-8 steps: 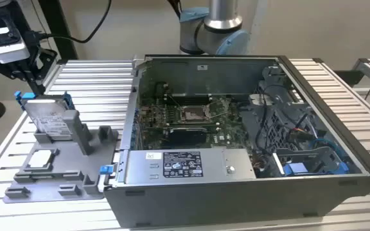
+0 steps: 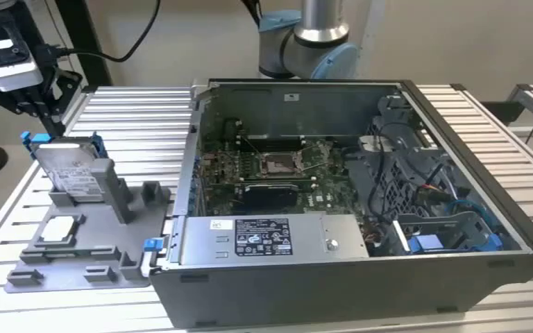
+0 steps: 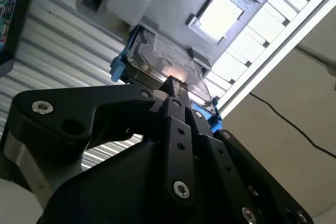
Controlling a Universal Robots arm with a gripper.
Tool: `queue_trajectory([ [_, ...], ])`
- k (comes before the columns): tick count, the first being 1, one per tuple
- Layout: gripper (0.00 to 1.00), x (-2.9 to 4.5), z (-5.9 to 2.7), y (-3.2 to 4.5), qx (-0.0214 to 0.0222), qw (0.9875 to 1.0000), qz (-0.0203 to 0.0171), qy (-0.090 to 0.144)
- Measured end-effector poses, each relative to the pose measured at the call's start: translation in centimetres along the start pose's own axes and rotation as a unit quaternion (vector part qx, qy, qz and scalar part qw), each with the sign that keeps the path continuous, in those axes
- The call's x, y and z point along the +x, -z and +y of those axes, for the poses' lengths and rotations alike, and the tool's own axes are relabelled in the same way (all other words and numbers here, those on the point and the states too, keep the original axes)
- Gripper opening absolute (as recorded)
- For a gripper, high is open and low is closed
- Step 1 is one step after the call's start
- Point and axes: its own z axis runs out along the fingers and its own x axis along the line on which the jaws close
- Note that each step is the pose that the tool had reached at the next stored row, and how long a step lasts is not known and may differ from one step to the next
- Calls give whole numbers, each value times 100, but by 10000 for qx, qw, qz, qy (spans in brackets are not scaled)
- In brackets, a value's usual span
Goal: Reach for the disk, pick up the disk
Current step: 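Reach for the disk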
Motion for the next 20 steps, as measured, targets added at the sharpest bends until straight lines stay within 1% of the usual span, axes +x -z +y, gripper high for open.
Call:
queue_trajectory([
  [7, 0, 0, 10, 0, 0, 10000, 0, -1],
  [9, 0, -1, 64, -3, 1, 10000, 1, 0],
  [11, 0, -3, 153, -11, 6, 10000, 0, 0],
  [12, 0, 4, 182, -13, 12, 10000, 0, 0],
  [15, 0, 71, 210, -20, 19, 10000, 0, 0],
  [20, 0, 236, 226, -30, 27, 10000, 1, 0],
])
